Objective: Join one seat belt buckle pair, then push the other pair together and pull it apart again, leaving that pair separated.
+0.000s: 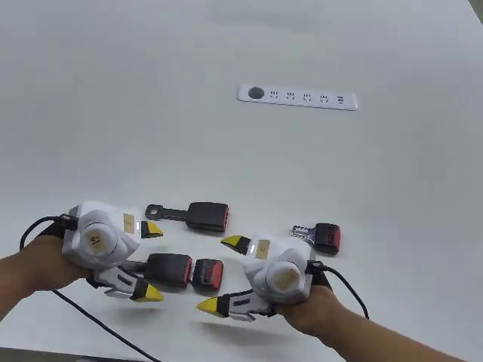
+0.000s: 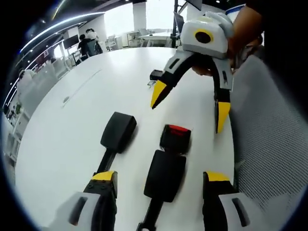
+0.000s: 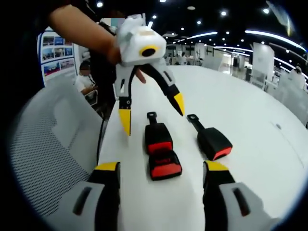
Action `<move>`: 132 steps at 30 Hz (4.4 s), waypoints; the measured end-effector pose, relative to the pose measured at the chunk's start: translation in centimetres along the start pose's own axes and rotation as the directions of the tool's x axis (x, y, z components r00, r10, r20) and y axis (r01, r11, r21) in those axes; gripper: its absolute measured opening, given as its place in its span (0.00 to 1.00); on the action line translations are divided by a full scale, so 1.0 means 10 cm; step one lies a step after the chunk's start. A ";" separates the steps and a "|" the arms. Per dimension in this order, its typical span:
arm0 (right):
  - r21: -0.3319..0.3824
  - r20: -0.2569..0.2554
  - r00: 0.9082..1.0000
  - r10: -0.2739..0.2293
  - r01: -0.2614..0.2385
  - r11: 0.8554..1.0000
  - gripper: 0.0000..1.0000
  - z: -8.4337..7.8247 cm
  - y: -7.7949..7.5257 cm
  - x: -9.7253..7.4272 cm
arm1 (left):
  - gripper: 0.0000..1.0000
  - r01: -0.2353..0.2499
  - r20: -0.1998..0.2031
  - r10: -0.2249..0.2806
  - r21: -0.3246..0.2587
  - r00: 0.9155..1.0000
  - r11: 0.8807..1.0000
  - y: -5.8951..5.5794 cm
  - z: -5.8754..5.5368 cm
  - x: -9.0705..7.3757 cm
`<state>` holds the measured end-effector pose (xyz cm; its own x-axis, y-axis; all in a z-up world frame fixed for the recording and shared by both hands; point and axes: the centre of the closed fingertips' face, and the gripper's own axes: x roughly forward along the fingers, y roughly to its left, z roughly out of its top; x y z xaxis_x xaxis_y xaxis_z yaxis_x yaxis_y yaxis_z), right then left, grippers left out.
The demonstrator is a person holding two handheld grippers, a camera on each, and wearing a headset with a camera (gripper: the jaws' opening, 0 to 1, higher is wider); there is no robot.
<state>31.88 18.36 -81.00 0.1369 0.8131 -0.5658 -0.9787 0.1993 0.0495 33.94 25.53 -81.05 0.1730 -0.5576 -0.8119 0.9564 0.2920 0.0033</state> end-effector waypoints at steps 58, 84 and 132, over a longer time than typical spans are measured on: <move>0.116 -0.251 0.968 -0.022 0.052 0.992 0.56 -1.25 -1.25 -1.08 | 0.62 0.072 -0.064 -0.064 0.128 0.996 0.989 0.85 0.27 0.70; 0.036 -0.102 0.994 -0.032 0.036 0.999 0.37 -1.22 -1.37 -1.12 | 0.34 0.137 -0.125 -0.119 0.150 0.985 0.979 0.82 0.31 0.76; 0.046 -0.023 1.000 0.000 0.001 0.999 0.37 -0.62 -1.35 -0.23 | 0.33 0.147 -0.153 -0.122 0.171 0.981 0.974 0.81 0.30 0.74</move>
<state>43.81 10.41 -85.49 0.1334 0.8001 -0.5849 -0.9705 0.2249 0.0864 43.70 21.45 -85.27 0.0176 -0.4637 -0.8858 0.9974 0.0698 -0.0168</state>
